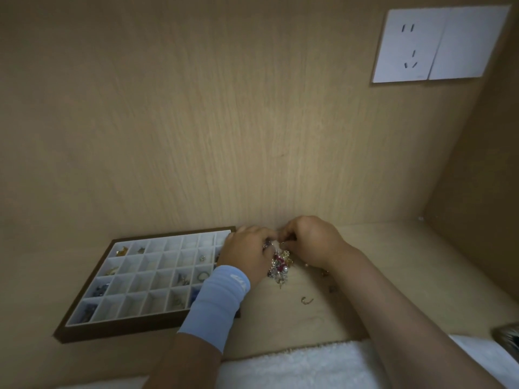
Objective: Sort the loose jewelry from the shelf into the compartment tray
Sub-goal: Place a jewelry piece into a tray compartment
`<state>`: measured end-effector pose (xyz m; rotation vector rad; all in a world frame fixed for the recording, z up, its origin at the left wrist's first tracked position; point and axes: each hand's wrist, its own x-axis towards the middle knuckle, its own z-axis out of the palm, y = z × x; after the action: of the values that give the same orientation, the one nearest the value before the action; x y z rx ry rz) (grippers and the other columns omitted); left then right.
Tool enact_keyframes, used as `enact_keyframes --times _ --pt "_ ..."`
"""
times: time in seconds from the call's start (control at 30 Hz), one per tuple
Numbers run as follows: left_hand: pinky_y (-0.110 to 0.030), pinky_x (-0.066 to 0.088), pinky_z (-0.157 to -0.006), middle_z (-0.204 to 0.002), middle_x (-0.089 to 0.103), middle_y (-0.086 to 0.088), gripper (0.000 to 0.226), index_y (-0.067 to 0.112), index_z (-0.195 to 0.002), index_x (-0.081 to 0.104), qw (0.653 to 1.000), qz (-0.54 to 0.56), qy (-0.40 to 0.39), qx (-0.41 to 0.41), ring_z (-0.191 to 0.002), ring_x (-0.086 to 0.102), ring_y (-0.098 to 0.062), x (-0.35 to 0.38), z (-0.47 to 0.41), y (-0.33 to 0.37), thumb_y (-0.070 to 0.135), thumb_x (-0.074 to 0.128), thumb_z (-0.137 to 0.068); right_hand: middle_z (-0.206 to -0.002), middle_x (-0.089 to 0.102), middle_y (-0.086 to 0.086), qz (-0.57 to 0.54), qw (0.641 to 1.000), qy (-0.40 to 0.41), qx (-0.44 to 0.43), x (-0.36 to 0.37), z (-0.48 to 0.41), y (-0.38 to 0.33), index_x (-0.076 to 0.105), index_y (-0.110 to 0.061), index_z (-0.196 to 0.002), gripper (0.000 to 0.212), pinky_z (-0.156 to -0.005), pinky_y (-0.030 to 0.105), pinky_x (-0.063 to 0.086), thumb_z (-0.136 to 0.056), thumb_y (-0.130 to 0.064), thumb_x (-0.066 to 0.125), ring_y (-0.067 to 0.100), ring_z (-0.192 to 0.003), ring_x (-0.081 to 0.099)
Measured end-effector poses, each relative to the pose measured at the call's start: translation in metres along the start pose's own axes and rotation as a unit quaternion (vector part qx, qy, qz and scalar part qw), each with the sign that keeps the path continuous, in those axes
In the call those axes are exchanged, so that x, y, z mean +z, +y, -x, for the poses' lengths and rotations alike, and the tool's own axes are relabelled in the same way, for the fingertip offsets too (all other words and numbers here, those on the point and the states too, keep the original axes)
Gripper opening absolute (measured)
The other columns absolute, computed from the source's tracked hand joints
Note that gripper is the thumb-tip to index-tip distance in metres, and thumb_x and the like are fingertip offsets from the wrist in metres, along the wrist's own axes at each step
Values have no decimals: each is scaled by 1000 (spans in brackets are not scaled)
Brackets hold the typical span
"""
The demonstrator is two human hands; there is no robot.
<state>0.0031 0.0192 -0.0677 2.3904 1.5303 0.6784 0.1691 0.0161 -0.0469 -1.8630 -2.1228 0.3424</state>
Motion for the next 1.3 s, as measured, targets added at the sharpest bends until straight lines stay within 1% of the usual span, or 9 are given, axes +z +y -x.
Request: enact_keyframes --times 0.1,0.17,0.33,0.43,0.73,0.83,0.93,1.13,1.3 --pt "-35 40 -103 -115 64 14 24 32 -112 64 999 32 13 -4 -114 51 -11 -1 1 -1 24 57 -91 -85 67 -17 -11 1000 10 8 -2 1 0 73 -32 -86 1 -69 23 41 -86 -32 73 6 -82 62" --pt "-35 45 -97 -105 66 18 21 33 -107 64 997 63 33 4 -107 54 -8 -2 1 1 24 61 -88 -76 71 -14 -108 993 32 23 -1 1 1 74 -27 -79 5 -66 24 48 -84 -26 75 4 -73 65" --pt "-30 53 -84 -85 66 20 17 34 -92 67 981 163 105 -4 -89 59 0 -13 3 6 23 71 -81 -61 70 -2 -441 893 53 73 -9 7 -19 77 -5 -84 2 -46 13 44 -84 -6 78 -1 -46 58" --pt "-31 56 -80 -84 71 12 13 37 -86 72 968 208 138 -13 -82 64 -1 -24 6 3 26 75 -79 -51 65 -6 -510 855 37 88 -18 15 -33 75 2 -92 11 -38 8 36 -87 -7 74 -3 -36 51" --pt "-7 49 -71 -76 73 21 23 35 -81 74 935 322 129 -70 -76 67 3 -71 44 -21 13 75 -82 -66 68 2 -498 866 -26 34 -9 25 -73 79 -10 -99 13 -40 16 31 -90 -14 71 8 -44 39" --pt "-9 50 -77 -80 74 18 23 31 -86 75 925 352 124 -77 -80 68 2 -88 57 -30 9 75 -80 -69 67 5 -492 869 -45 21 -8 27 -92 80 -13 -100 15 -42 19 29 -92 -20 70 9 -47 39" --pt "-14 52 -79 -83 76 9 20 24 -91 75 918 368 115 -88 -83 70 -3 -102 69 -41 7 76 -79 -52 63 -8 -492 868 -54 35 -10 28 -112 78 -8 -99 16 -40 16 30 -92 -20 70 5 -43 43" --pt "-25 54 -74 -76 74 8 18 26 -85 72 941 289 133 -114 -76 69 -12 -117 89 -70 18 83 -73 -70 74 -2 -489 868 -82 30 3 24 -148 78 -5 -97 14 -48 15 44 -89 -16 73 -3 -47 60" --pt "-22 50 -81 -74 68 19 19 36 -78 69 970 197 108 -96 -74 59 5 -117 111 -98 19 78 -78 -79 77 1 -345 936 -59 -12 27 17 -158 80 -13 -87 10 -61 20 52 -90 -18 73 2 -61 64"
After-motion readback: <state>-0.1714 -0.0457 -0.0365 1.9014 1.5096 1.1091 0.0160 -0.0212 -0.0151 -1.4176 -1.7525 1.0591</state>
